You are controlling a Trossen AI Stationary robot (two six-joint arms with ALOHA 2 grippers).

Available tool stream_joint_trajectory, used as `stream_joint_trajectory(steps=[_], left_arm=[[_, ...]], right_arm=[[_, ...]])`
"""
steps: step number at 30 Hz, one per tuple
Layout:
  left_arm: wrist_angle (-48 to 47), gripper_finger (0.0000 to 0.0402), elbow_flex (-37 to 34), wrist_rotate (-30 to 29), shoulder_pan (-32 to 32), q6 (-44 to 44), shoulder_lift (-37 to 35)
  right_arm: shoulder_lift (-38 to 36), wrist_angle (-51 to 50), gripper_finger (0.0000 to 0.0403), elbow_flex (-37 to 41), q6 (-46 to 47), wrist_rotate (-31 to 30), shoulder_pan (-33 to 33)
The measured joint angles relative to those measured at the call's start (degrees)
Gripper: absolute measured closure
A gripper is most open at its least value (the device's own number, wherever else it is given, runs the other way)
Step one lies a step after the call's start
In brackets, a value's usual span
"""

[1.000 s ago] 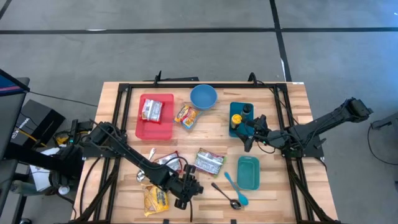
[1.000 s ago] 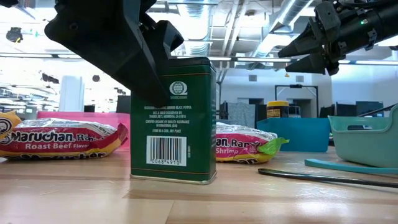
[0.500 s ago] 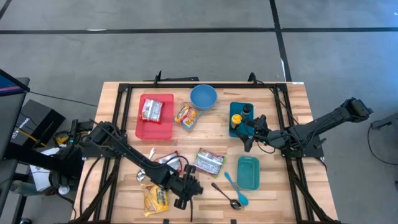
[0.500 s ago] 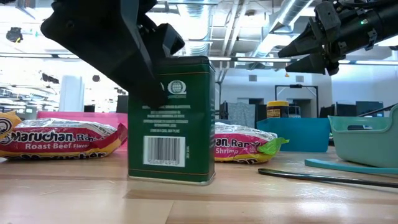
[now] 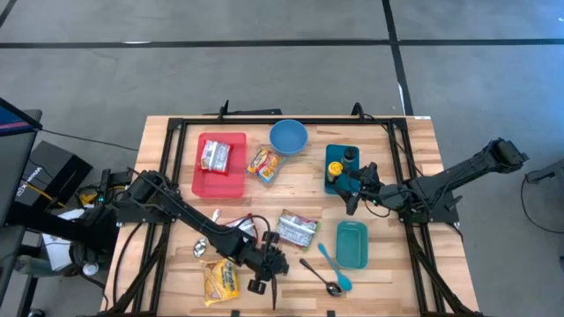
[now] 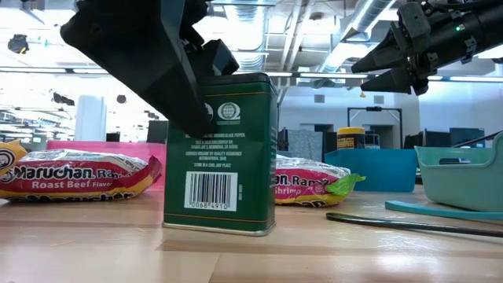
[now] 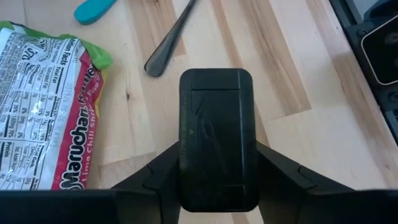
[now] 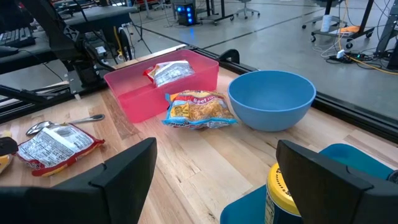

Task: Pick & Place Food Item
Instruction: Put the black seasoning can into the blue bin

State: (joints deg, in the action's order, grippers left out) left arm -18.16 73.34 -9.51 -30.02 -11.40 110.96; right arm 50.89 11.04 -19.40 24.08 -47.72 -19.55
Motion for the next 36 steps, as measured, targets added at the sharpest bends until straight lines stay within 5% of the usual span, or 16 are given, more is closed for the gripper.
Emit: stream_joint_trajectory(steps=[5,14,36], left_arm=[[0.23,0.0280,0.00,0.01,0.00,0.02,0.00],[0.21,0.0258,0.00,0.01,0.00,0.00,0.00],[0.64,0.0281,-0.07,-0.01,0.00,-0.02,0.00]], right_arm=[[0.00,-0.02,0.0078,0.00,0.00,0.00,0.00],[0.00,-0.02,0.0078,0.00,0.00,-0.02,0.02],[-0.01,-0.02,0.0078,0.00,0.00,-0.03,0.02]])
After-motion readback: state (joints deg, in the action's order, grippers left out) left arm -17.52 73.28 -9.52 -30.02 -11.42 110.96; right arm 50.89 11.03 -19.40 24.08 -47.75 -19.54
